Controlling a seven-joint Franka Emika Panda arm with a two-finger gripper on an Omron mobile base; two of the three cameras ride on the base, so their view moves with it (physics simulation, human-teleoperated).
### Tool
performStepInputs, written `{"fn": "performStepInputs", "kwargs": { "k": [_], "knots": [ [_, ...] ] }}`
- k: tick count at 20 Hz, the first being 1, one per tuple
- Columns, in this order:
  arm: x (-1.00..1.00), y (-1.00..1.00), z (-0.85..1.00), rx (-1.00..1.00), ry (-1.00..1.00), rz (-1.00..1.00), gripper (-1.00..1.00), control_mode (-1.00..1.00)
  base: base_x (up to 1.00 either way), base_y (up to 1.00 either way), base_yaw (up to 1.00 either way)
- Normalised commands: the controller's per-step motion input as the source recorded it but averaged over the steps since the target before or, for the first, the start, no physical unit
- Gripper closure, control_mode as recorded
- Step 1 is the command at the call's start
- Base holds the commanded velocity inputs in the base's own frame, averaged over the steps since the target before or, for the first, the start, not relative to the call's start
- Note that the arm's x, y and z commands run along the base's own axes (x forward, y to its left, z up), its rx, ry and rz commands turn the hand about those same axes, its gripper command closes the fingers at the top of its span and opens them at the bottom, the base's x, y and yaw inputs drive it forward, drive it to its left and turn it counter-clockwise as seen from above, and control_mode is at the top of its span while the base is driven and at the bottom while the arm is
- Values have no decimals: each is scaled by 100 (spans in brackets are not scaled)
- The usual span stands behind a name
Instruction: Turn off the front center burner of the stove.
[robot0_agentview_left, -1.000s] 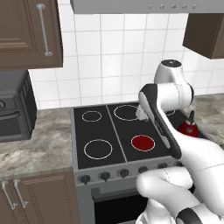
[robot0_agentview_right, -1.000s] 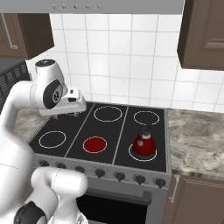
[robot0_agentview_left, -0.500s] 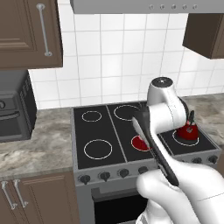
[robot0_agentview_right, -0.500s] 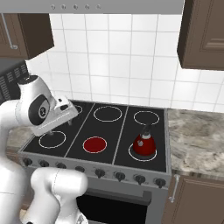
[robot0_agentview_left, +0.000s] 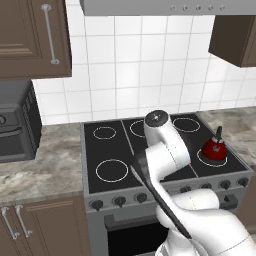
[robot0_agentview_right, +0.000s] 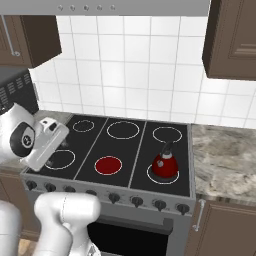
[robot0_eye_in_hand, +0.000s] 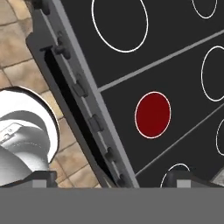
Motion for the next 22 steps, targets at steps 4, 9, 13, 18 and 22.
{"fn": "performStepInputs", "kwargs": {
  "k": [4, 9, 13, 18, 22],
  "knots": [
    [-5, 29, -29, -26, 3, 40, -100, -100, 0, 0, 0],
    [-11, 35, -48, -25, -8, 28, -100, -100, 0, 0, 0],
    [-2, 22, -52, -20, -12, 15, -100, -100, 0, 0, 0],
    [0, 0, -51, -10, -7, 8, -100, -100, 0, 0, 0],
    [0, 6, -23, 0, -1, 0, -100, -100, 0, 0, 0]
  ]
}}
